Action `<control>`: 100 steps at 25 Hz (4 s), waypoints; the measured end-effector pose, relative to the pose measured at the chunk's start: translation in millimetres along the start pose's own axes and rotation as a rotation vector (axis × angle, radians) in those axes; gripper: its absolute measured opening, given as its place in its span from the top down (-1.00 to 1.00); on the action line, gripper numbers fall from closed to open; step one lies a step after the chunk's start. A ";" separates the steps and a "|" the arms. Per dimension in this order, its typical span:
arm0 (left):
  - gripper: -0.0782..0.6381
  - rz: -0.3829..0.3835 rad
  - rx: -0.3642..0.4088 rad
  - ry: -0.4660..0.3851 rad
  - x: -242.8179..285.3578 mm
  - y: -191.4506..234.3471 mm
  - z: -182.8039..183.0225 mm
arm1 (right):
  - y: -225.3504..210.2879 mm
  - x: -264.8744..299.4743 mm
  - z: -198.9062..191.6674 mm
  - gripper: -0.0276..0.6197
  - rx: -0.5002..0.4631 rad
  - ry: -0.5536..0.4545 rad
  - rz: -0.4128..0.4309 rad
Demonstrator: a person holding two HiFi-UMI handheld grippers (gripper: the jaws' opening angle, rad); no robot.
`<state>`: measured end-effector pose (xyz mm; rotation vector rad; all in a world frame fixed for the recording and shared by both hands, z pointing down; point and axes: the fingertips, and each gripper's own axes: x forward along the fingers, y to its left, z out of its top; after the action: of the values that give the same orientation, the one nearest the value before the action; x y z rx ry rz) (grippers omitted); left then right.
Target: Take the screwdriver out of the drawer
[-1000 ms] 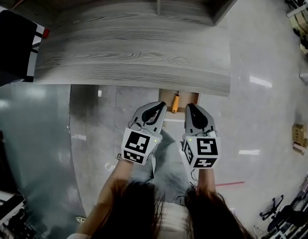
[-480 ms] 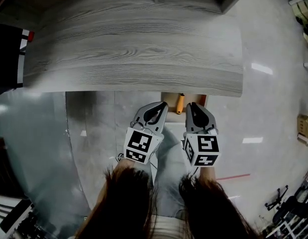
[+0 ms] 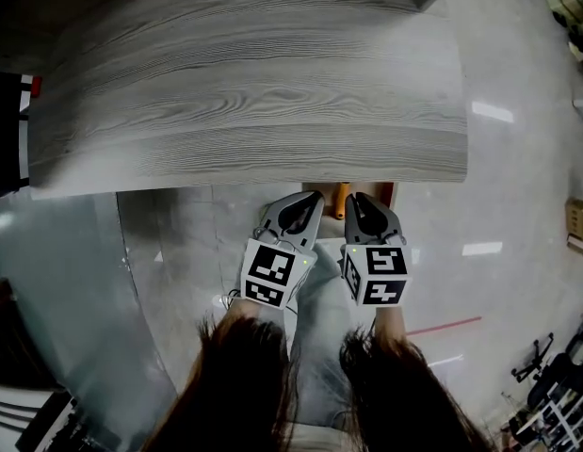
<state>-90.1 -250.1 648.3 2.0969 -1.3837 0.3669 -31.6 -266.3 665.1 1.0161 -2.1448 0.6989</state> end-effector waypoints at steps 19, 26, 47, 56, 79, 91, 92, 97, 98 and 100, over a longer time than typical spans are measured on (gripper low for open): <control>0.73 -0.004 -0.004 0.059 11.8 19.8 -32.7 | -13.7 57.7 -48.5 0.59 0.031 0.189 -0.070; 0.73 -0.023 -0.006 0.071 17.8 14.3 -39.7 | -16.3 67.9 -57.1 0.58 0.035 0.244 -0.073; 0.73 0.008 -0.032 0.068 31.1 15.5 -34.8 | -16.6 79.8 -65.9 0.62 0.065 0.338 -0.033; 0.73 0.051 -0.028 0.066 27.7 19.4 -28.8 | -11.7 77.6 -59.4 0.64 0.108 0.352 0.036; 0.73 0.141 -0.040 0.036 -6.8 -1.4 -3.8 | -2.8 33.5 -38.9 0.64 0.285 0.369 0.193; 0.73 0.201 -0.055 0.024 -32.8 -9.5 19.7 | 6.2 4.6 -30.4 0.64 0.319 0.374 0.273; 0.73 0.205 -0.058 0.026 -35.3 -10.0 21.6 | 6.5 1.9 -30.3 0.64 0.321 0.375 0.278; 0.73 0.214 -0.056 0.040 -45.6 -11.2 25.9 | 11.3 -9.1 -32.2 0.64 0.335 0.380 0.297; 0.73 0.213 -0.053 0.042 -47.2 -12.8 26.5 | 12.1 -11.6 -32.8 0.64 0.340 0.380 0.300; 0.73 0.208 -0.048 0.044 -50.3 -17.1 27.5 | 13.0 -17.1 -34.7 0.64 0.347 0.381 0.299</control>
<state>-98.4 -225.0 594.6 1.9002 -1.5738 0.4570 -22.4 -227.2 672.3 0.6593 -1.8885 1.3301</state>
